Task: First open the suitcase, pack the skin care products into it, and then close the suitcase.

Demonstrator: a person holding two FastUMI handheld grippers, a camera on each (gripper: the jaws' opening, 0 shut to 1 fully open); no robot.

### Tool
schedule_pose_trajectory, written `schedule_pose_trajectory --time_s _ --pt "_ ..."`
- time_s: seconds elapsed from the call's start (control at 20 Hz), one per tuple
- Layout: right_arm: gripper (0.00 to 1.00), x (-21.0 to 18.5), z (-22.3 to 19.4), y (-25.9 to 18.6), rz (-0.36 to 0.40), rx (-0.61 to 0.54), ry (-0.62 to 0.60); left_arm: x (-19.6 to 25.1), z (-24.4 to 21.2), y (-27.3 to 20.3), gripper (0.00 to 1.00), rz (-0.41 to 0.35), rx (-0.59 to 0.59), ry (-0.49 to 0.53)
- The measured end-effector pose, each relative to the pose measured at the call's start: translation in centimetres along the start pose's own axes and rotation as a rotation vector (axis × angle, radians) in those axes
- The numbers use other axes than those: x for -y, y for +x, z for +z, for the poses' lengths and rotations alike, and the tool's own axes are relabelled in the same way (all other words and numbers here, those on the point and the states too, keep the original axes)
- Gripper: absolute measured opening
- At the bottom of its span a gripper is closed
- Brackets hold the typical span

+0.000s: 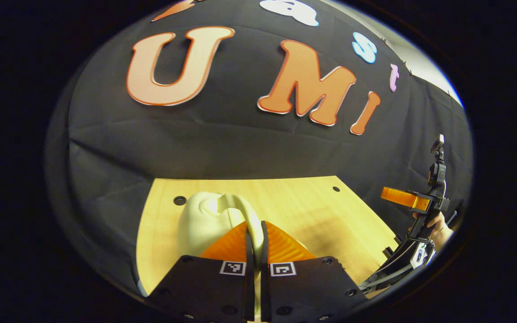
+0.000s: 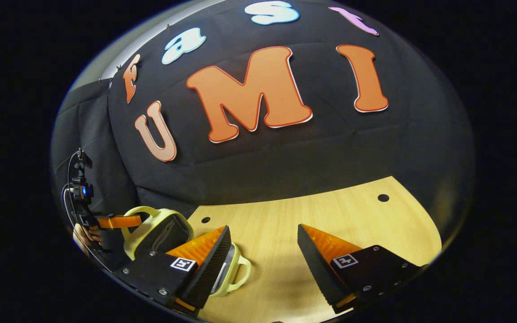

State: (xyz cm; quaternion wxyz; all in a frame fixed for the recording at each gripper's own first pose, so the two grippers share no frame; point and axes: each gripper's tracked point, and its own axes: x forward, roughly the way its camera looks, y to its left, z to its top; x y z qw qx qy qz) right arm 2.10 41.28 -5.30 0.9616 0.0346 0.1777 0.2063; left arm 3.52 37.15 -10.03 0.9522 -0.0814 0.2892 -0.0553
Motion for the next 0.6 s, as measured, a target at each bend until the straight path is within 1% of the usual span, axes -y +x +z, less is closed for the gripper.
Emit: schedule_pose_trajectory --time_s 0.2,0.3,0.45,0.6 --pt "0.95 4.3 0.3 -1.5 -0.031 0.012 -0.041 5.8 -2.8 5.2 0.06 -0.026 -0.078 0.032" --pt "0.95 6.4 0.1 -2.0 -0.045 0.013 -0.065 8.1 -5.3 8.3 0.06 -0.024 -0.126 0.065" --pt "0.95 9.2 -0.1 -2.4 -0.076 0.005 -0.106 11.2 -9.8 12.8 0.06 -0.003 -0.208 0.105" --pt "0.95 11.6 -0.4 -3.0 -0.097 0.001 -0.121 12.6 -14.7 16.8 0.06 0.046 -0.282 0.149"
